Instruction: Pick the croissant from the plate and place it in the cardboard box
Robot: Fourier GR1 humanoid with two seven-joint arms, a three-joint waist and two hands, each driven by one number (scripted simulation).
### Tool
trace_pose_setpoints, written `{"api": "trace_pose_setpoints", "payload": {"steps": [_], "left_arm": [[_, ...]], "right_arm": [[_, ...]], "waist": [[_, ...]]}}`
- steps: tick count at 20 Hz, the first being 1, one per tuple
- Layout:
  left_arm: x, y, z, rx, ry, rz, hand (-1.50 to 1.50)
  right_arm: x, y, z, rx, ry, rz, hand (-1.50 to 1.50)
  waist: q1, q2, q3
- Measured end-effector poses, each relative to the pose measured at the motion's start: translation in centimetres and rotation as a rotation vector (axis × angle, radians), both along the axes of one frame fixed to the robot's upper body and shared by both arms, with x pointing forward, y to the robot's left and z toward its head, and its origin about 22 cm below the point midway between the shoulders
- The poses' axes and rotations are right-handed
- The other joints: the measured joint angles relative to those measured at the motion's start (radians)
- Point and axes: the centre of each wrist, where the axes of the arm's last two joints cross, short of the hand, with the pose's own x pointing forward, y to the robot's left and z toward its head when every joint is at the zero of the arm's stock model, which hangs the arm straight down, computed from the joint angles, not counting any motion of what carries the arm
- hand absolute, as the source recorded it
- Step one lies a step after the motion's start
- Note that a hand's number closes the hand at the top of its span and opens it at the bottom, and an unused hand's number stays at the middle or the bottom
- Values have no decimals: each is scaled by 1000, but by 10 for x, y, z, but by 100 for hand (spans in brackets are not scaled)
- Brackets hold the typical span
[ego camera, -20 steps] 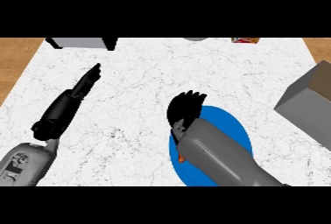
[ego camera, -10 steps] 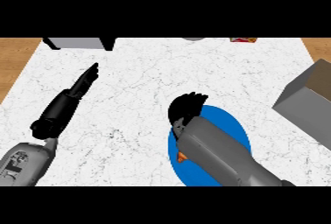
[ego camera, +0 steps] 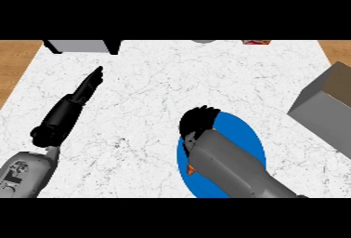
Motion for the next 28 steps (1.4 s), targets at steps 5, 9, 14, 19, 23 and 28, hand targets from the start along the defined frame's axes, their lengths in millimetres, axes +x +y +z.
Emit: {"api": "trace_pose_setpoints", "payload": {"steps": [5, 9, 14, 19, 23, 28], "left_arm": [[-2, 3, -1, 0, 6, 5, 0], [-3, 3, 1, 1, 2, 9, 0], [-8, 3, 2, 0, -1, 12, 0], [-5, -4, 5, 4, -2, 9, 0], [-7, 5, 3, 1, -1, 14, 0], [-2, 1, 4, 2, -1, 11, 0]], "right_arm": [[0, -3, -8, -20, -4, -15, -150], [0, -6, -15, -25, 2, -34, -150], [-2, -10, -21, -4, 16, -50, 150], [-7, -6, -25, -14, -3, 29, 150], [-15, -4, -30, -35, -51, 94, 150], [-20, 4, -29, -61, -94, 165, 150]], "waist": [[-6, -3, 0], [-6, -4, 0], [-9, -6, 0], [-9, -9, -2], [-12, -13, -2], [-9, -9, -2]]}}
